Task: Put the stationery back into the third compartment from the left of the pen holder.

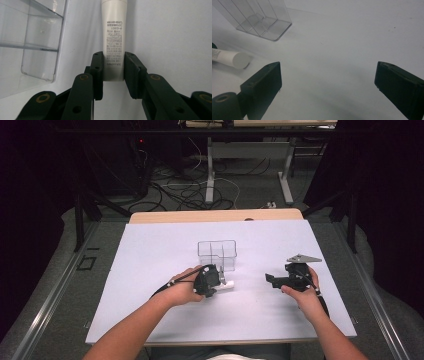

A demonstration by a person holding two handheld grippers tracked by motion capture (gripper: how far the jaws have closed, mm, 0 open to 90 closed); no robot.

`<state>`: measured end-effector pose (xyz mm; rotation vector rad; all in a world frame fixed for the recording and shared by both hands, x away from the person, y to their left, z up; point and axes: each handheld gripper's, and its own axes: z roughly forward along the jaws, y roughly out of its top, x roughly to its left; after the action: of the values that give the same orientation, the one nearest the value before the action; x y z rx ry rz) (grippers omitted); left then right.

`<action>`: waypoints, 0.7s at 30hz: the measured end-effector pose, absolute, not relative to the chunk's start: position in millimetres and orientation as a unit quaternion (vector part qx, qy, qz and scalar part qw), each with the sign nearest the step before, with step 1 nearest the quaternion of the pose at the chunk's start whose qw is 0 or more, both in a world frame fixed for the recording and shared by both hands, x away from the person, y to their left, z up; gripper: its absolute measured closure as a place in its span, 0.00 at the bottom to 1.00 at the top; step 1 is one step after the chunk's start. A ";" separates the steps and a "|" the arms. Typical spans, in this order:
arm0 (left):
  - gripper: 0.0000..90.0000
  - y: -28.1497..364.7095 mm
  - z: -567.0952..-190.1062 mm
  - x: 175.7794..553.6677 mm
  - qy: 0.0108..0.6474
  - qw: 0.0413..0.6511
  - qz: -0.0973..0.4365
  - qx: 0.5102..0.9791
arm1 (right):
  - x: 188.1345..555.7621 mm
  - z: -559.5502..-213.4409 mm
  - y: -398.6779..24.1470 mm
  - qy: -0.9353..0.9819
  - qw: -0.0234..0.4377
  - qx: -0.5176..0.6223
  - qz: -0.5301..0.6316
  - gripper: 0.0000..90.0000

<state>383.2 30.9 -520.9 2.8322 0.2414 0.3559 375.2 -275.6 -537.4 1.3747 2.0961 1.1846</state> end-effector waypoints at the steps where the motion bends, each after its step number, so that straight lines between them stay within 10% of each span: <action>1: 0.79 31.2 -520.3 383.4 0.085 0.141 0.123 0.979 | 375.1 -537.4 -275.6 0.743 0.183 0.489 0.420 0.08; 21: 0.79 41.1 -499.4 385.6 0.149 0.222 0.121 0.956 | 374.9 -537.6 -275.6 0.742 0.188 0.489 0.418 0.08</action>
<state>385.6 41.1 -499.4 2.6409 0.4123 0.3347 374.9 -275.6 -537.6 1.3768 2.0876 1.1746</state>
